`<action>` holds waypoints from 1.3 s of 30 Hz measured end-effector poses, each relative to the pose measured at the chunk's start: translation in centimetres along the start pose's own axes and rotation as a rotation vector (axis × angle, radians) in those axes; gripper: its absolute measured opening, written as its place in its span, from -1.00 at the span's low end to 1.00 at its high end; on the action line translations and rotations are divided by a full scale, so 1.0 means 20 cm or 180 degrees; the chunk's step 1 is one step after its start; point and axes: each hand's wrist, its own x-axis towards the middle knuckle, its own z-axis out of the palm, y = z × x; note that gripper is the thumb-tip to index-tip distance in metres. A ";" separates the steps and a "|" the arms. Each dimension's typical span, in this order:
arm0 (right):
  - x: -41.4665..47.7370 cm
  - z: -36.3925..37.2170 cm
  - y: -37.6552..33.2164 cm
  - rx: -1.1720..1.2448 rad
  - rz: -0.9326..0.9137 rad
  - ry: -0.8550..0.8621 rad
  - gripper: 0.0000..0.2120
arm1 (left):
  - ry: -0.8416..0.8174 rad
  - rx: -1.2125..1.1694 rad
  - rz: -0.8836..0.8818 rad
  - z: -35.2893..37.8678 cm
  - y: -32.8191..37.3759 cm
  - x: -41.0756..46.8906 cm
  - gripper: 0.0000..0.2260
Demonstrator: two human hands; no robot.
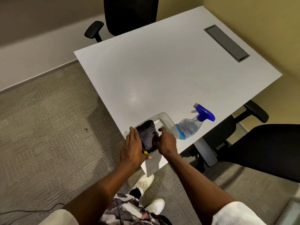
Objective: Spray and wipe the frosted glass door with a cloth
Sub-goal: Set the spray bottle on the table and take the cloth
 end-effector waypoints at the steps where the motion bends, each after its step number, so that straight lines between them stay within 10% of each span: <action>1: 0.00 0.00 0.00 0.0205 0.0033 0.0110 -0.53 | -0.0007 -0.0025 -0.0025 0.00 0.00 0.00 0.40; 12: -0.16 -0.11 0.05 0.2552 0.0704 0.0656 -0.60 | -0.0091 0.0087 0.0059 -0.03 0.03 -0.02 0.33; 21: -0.36 -0.31 0.05 0.2524 0.0154 0.0888 -0.68 | -0.0118 0.0133 0.0289 -0.10 0.06 -0.09 0.37; 28: -0.60 -0.63 0.10 0.1671 -0.0436 0.1042 -0.66 | 0.0439 -0.0557 0.1863 -0.27 0.23 -0.08 -0.10; 39: -1.12 -0.97 0.51 0.1015 -0.0406 0.2089 -0.69 | -0.0568 -0.0757 0.2458 -0.31 0.70 -0.14 -0.76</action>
